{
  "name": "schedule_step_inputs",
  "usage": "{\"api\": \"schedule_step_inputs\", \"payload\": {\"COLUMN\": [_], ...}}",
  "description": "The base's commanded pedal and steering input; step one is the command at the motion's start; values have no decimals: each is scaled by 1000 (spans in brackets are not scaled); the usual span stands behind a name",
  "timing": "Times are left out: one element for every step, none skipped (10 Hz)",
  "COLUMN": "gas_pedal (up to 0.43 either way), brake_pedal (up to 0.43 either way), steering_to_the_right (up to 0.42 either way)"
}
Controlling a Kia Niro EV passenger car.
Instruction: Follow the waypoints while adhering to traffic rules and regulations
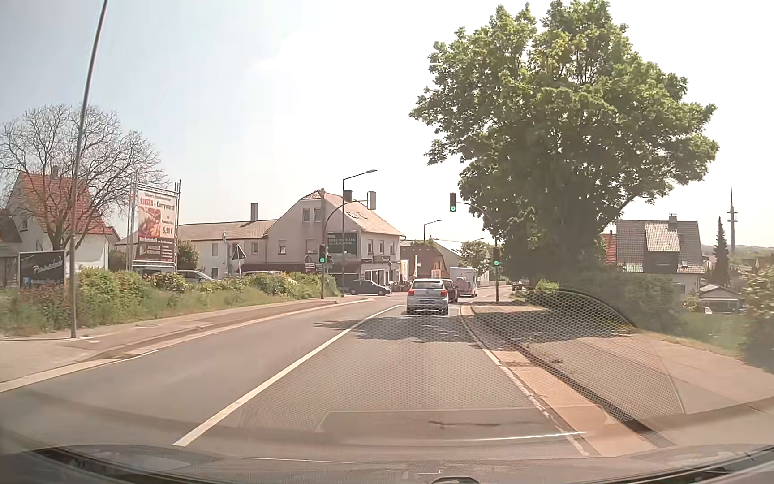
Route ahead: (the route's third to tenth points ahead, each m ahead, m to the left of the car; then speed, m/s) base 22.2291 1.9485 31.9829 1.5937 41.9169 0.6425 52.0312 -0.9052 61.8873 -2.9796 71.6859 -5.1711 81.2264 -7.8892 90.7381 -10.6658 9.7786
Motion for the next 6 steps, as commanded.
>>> {"api": "schedule_step_inputs", "payload": {"gas_pedal": [20,20,20,28,28,39], "brake_pedal": [0,0,0,0,0,0], "steering_to_the_right": [0,0,0,0,1,3]}}
